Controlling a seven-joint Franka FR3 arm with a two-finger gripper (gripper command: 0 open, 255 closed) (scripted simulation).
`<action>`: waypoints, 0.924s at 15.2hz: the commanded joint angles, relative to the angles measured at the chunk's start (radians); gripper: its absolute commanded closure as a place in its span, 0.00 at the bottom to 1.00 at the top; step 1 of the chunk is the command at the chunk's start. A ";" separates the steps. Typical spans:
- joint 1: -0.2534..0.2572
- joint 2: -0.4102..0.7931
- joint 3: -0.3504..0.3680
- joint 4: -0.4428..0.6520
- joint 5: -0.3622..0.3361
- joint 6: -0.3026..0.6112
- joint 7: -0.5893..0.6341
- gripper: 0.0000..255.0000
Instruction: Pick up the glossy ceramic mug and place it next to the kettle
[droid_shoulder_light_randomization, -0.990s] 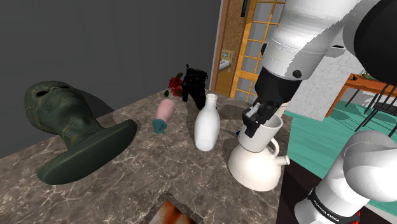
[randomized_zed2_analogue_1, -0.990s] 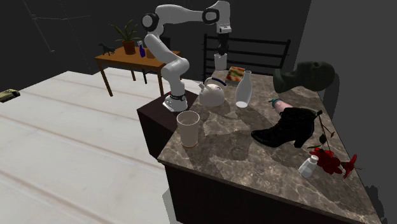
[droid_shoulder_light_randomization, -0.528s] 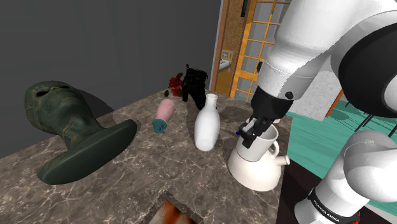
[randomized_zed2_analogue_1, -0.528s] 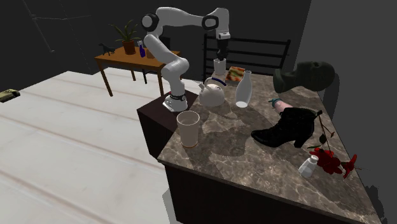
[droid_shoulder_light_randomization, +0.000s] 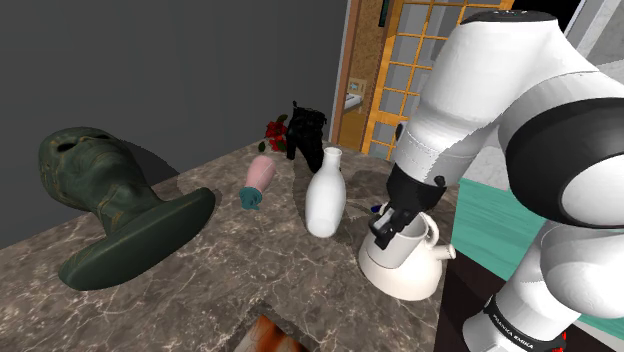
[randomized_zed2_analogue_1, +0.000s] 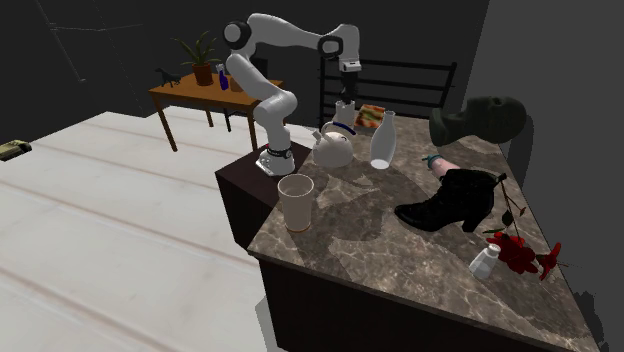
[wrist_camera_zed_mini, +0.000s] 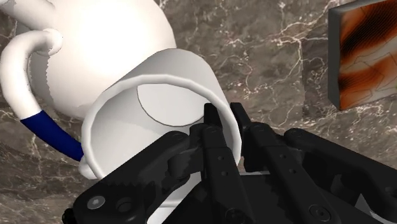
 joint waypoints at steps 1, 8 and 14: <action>0.004 0.005 0.016 -0.024 0.012 0.030 0.004 1.00; 0.012 0.030 0.065 -0.098 0.048 0.129 0.010 1.00; 0.014 0.067 0.114 -0.153 0.080 0.221 0.016 1.00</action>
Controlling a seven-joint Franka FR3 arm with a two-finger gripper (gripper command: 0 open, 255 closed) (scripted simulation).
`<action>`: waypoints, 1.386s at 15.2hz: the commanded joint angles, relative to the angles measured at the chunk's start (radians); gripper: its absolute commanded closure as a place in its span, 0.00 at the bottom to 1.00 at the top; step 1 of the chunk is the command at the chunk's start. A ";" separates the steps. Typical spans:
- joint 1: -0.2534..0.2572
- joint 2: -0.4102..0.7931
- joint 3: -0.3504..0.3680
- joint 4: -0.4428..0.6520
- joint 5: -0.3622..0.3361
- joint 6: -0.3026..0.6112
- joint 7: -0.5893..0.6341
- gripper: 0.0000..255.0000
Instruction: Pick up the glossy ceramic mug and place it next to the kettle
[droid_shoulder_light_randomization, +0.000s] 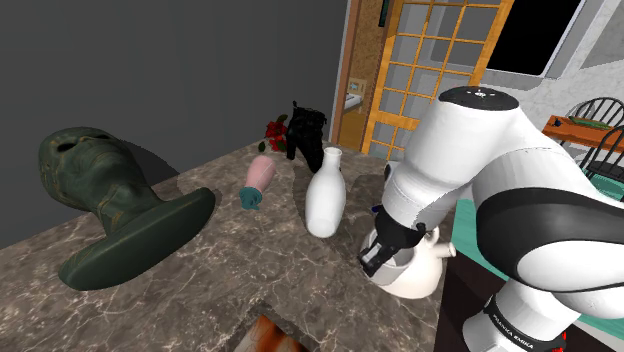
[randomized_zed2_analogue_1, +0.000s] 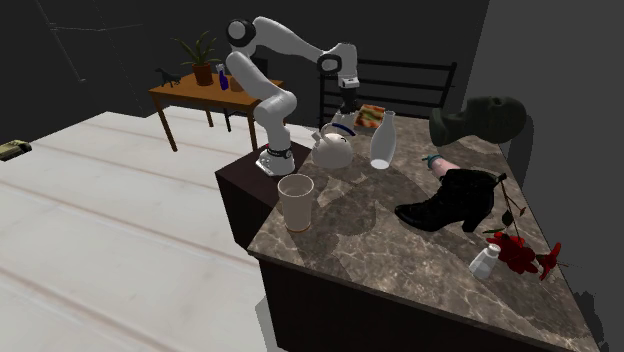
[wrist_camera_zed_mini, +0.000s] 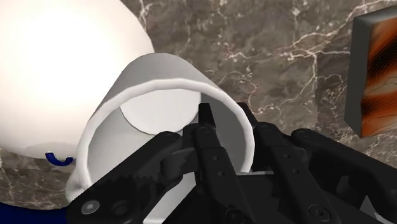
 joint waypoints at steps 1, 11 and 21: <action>-0.007 0.024 0.021 -0.021 0.007 0.023 0.005 1.00; -0.010 0.076 0.068 -0.063 0.031 0.117 0.015 1.00; -0.001 0.049 0.046 -0.046 0.021 0.071 0.016 0.00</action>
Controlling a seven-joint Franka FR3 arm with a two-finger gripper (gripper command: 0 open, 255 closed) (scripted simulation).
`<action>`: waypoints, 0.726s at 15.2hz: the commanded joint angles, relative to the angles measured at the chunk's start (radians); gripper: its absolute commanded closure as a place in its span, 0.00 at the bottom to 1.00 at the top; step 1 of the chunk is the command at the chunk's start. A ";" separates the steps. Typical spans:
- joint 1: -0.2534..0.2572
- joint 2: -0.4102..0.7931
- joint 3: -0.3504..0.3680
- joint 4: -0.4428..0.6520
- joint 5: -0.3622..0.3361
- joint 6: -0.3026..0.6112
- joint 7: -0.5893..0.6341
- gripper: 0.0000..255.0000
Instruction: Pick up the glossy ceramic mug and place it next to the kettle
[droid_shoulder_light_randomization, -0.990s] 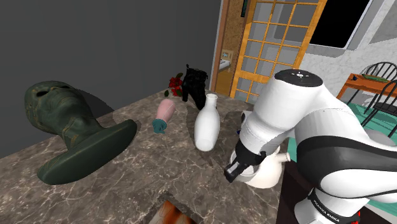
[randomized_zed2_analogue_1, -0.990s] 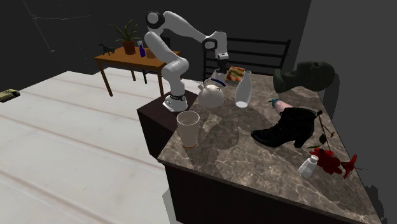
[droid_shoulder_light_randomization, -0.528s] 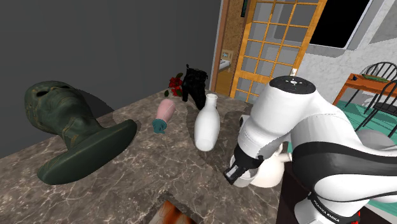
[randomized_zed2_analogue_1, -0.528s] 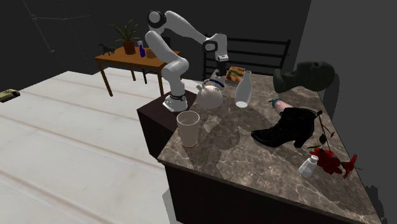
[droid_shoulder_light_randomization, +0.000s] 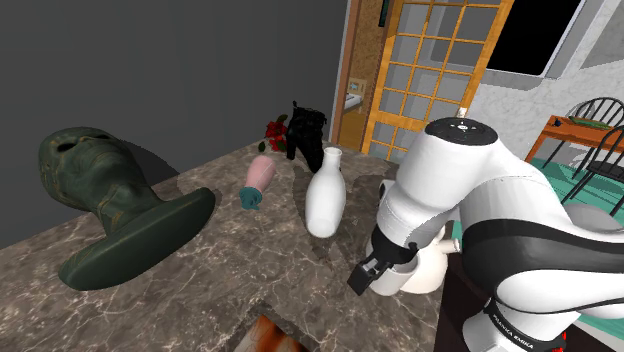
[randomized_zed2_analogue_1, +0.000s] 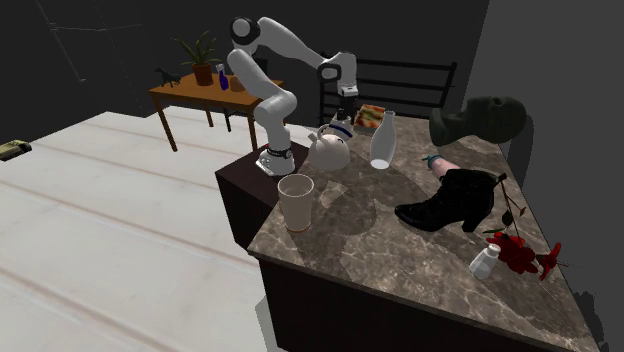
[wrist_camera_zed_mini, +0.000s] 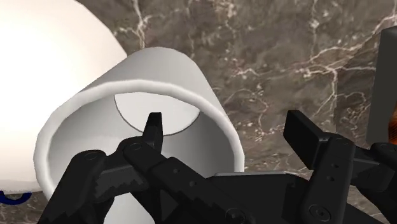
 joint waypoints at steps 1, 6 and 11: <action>0.009 -0.036 -0.029 0.027 -0.015 -0.065 0.001 0.00; 0.017 -0.073 -0.064 0.065 -0.035 -0.140 0.004 0.00; 0.017 -0.073 -0.064 0.065 -0.035 -0.140 0.004 0.00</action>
